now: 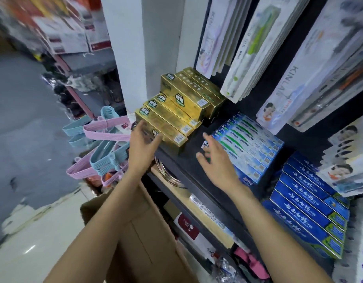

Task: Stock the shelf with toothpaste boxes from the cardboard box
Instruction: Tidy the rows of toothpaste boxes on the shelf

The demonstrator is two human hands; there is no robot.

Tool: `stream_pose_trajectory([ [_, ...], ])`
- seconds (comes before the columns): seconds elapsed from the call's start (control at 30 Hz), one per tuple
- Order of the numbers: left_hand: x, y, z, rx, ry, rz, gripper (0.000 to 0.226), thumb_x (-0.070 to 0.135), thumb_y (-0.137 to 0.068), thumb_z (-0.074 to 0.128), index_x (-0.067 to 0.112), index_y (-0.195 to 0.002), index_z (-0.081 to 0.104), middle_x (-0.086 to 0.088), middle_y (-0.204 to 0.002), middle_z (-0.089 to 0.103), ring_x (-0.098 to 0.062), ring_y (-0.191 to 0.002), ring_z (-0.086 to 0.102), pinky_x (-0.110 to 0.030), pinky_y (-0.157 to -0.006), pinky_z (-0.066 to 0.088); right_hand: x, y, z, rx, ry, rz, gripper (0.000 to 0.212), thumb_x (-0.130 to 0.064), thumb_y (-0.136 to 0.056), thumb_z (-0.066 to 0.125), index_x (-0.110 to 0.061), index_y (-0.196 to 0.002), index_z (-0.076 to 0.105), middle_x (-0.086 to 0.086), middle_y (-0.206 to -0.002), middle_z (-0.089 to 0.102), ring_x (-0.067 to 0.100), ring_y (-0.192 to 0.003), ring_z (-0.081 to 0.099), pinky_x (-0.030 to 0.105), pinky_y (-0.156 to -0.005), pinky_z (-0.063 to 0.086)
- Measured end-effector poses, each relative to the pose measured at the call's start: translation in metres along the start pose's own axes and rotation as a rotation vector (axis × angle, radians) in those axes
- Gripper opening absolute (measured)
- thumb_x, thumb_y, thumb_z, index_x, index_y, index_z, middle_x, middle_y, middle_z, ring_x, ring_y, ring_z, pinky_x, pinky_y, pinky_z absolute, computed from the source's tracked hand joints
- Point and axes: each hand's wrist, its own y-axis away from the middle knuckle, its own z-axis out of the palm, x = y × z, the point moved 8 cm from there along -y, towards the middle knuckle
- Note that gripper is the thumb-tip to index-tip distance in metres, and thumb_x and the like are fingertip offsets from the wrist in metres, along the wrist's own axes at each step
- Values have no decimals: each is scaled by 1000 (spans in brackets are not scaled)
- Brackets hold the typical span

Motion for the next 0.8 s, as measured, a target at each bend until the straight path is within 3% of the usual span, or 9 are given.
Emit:
stream_pose_trajectory([
  [0.07, -7, -7, 11, -134, 106, -88, 64, 24, -88, 64, 16, -143, 33, 6, -127, 47, -9, -104, 52, -27, -89, 43, -20, -10, 17, -42, -24, -30, 63, -27, -96, 48, -26, -150, 14, 4, -157, 17, 15, -126, 45, 44, -104, 42],
  [0.13, -14, -10, 25, -228, 91, -149, 65, 26, -90, 61, 18, -146, 29, 1, -141, 37, -12, -114, 49, -25, -92, 38, -33, -18, 34, -89, 32, -58, 62, -28, -98, 46, -24, -151, 14, 1, -159, 10, 19, -135, 36, 43, -110, 35],
  [0.2, -18, -14, 34, -257, 101, -178, 67, 25, -89, 61, 19, -148, 27, -4, -150, 27, -17, -126, 45, -24, -95, 36, -39, -24, 47, -123, 167, -74, 58, -28, -99, 44, -19, -150, 17, 1, -160, 3, 24, -137, 33, 39, -107, 34],
  [0.3, -20, -19, 32, -251, 129, -205, 66, 19, -90, 60, 20, -147, 28, -2, -151, 27, -14, -127, 42, -19, -93, 32, -41, -25, 55, -133, 325, -100, 59, -27, -98, 45, -17, -149, 17, -1, -159, -2, 28, -127, 44, 39, -94, 44],
  [0.4, -23, -16, 32, -355, 130, -147, 70, 16, -90, 59, 20, -149, 22, -3, -154, 23, -20, -134, 37, -26, -101, 33, -40, -23, 59, -145, 412, -129, 65, -27, -97, 46, -15, -150, 11, 0, -160, -3, 26, -134, 34, 40, -103, 40],
  [0.5, -29, -11, 31, -371, -330, 26, 68, 19, -91, 57, 19, -149, 22, -6, -156, 19, -26, -141, 23, -39, -114, 26, -41, -17, 56, -95, 526, -163, 63, -27, -98, 43, -15, -151, 12, 0, -160, 6, 21, -145, 12, 43, -118, 17],
  [0.6, -16, -17, 27, -259, -835, 330, 64, 17, -90, 51, 17, -148, 26, -7, -157, 15, -32, -142, 16, -43, -114, 26, -45, -14, 55, -14, 590, -191, 59, -25, -99, 41, -14, -150, 15, 0, -159, 12, 18, -146, 7, 42, -119, 7],
  [0.7, -4, -24, 32, -278, -1021, 505, 61, 12, -91, 46, 13, -148, 24, -6, -156, 21, -24, -143, 22, -35, -116, 22, -44, -17, 58, 55, 529, -174, 54, -20, -99, 40, -12, -149, 20, 2, -158, 17, 17, -146, 12, 38, -119, 8],
  [0.8, -3, -23, 35, -310, -1039, 523, 65, 5, -89, 46, 9, -148, 20, -8, -157, 20, -23, -141, 26, -29, -112, 24, -42, -18, 64, 125, 472, -150, 54, -16, -98, 41, -12, -148, 21, 2, -157, 18, 16, -145, 12, 36, -119, 8],
])
